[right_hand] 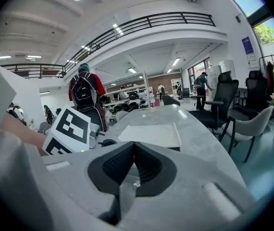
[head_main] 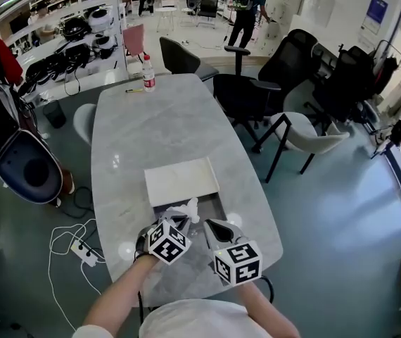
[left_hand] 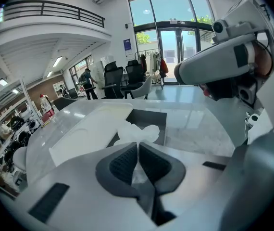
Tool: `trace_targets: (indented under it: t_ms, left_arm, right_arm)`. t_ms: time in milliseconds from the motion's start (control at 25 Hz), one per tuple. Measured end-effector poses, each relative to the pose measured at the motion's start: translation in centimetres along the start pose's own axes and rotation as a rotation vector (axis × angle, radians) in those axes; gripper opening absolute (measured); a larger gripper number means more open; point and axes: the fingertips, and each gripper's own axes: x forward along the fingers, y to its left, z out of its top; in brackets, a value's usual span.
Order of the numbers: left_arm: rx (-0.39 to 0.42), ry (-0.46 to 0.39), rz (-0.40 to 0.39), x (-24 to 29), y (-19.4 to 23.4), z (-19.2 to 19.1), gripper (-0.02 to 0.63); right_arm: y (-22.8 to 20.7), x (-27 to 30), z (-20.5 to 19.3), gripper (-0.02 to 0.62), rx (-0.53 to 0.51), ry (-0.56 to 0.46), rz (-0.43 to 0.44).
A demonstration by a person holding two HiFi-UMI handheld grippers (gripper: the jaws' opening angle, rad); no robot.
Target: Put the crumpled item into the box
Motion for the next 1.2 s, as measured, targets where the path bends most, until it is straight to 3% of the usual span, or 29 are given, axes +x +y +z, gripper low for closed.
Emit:
trace_targets:
  t_ms: [520, 800, 1200]
  left_arm:
    - [0.043, 0.058, -0.072, 2.5, -0.4, -1.4, 0.018]
    - [0.067, 0.048, -0.067, 3.0, 0.0, -1.3, 0.020]
    - [0.090, 0.035, -0.138, 2.5, -0.5, -0.9, 0.021]
  right_arm:
    - [-0.2, 0.2, 0.0, 0.005, 0.002, 0.031, -0.038]
    - [-0.1, 0.3, -0.2, 0.005, 0.009, 0.042, -0.054]
    - [0.2, 0.1, -0.5, 0.005, 0.009, 0.063, -0.079]
